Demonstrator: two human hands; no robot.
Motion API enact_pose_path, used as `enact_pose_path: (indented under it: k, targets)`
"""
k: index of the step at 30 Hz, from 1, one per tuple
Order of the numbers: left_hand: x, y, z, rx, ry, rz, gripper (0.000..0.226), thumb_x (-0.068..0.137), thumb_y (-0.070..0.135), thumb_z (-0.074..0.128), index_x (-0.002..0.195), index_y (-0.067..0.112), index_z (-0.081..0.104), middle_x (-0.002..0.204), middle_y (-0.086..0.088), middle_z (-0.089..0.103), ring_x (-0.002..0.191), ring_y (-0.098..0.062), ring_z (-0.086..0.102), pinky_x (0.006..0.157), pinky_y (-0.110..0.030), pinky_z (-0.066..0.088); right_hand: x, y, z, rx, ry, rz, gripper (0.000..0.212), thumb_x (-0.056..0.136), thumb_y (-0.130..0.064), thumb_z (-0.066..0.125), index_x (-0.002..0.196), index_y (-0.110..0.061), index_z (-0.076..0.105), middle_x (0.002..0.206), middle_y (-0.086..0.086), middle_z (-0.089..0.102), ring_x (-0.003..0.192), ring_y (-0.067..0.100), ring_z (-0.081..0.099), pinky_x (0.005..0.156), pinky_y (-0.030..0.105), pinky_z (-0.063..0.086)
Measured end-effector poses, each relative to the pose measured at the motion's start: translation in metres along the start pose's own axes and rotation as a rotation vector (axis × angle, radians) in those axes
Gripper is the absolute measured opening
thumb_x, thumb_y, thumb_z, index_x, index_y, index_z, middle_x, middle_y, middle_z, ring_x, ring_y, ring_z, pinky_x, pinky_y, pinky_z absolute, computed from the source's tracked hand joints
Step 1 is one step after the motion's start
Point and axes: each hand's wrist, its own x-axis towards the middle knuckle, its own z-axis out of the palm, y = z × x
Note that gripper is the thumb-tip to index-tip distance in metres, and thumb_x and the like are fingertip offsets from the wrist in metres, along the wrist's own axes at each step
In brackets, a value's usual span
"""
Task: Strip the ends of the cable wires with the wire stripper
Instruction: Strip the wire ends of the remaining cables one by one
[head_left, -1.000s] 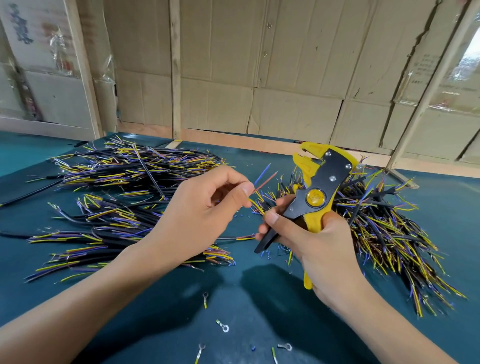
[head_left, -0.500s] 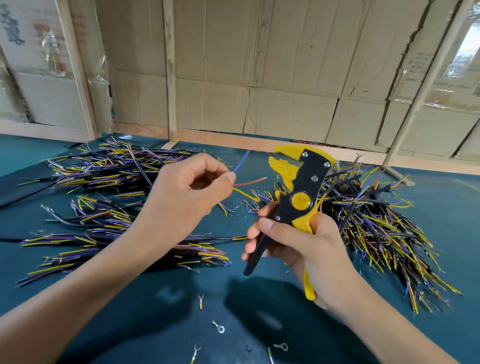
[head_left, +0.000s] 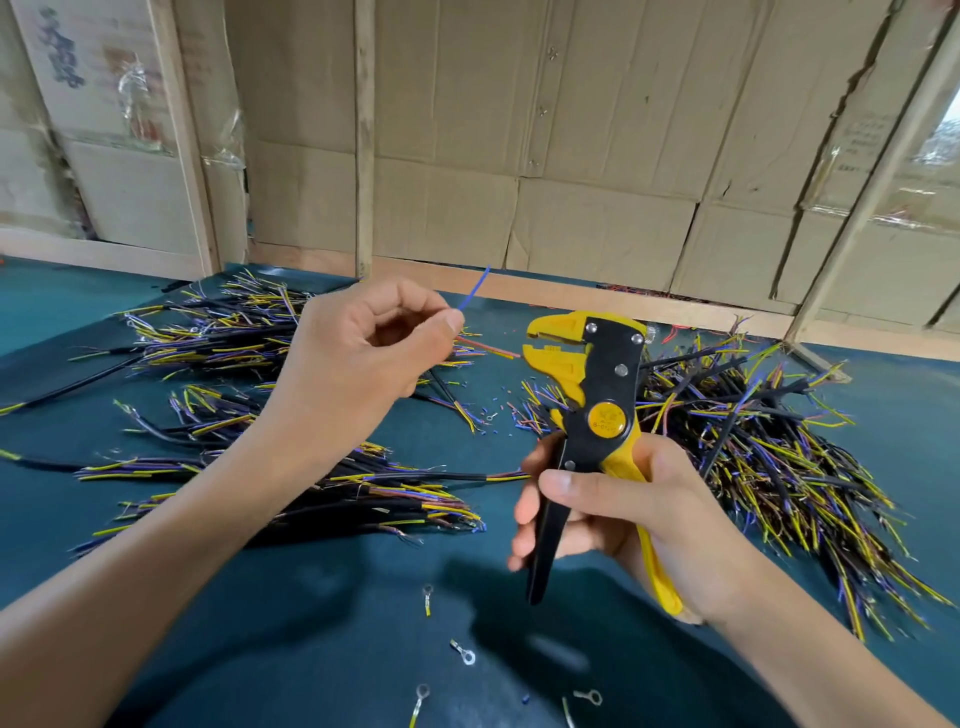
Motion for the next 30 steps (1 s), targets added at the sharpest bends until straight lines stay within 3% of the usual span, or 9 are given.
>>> enact_pose_path:
  k: [6,14,23,30]
  targets:
    - [0.006,-0.002,-0.003,-0.160,-0.009,-0.094,0.014,0.085,0.014,0.068,0.072,0.013,0.070,0.056,-0.005,0.049,0.042,-0.012,0.032,0.045,-0.022,0.024,0.001,0.002,-0.002,-0.017,-0.017,-0.007,0.018,0.082,-0.013,0.074,0.098,-0.005,0.073,0.086,0.027,0.069,0.072,0.045,0.070,0.073,0.057,0.058]
    - [0.001,-0.002,-0.002,0.026,-0.117,-0.046,0.025,0.079,0.047,0.072,0.082,0.022,0.073,0.053,0.003,0.043,0.050,-0.017,0.035,0.048,-0.026,0.030,0.003,0.006,-0.004,0.003,0.025,-0.023,0.019,0.079,-0.015,0.076,0.097,-0.006,0.074,0.084,0.026,0.068,0.071,0.044,0.069,0.073,0.056,0.058]
    - [0.001,0.003,-0.004,-0.197,-0.270,-0.224,0.015,0.079,0.018,0.076,0.067,0.011,0.069,0.051,0.007,0.031,0.044,-0.014,0.022,0.043,-0.018,0.022,0.001,0.008,-0.008,-0.039,-0.032,-0.047,0.019,0.085,-0.014,0.073,0.101,-0.004,0.071,0.085,0.025,0.067,0.072,0.043,0.069,0.077,0.063,0.058]
    - [0.001,0.011,-0.013,-0.315,-0.413,-0.367,0.029,0.072,0.018,0.079,0.059,0.011,0.055,0.052,0.007,0.031,0.048,-0.013,0.018,0.042,-0.016,0.018,0.001,0.009,-0.009,-0.045,-0.055,-0.060,0.019,0.086,-0.013,0.072,0.102,-0.003,0.070,0.084,0.024,0.067,0.073,0.045,0.068,0.077,0.064,0.057]
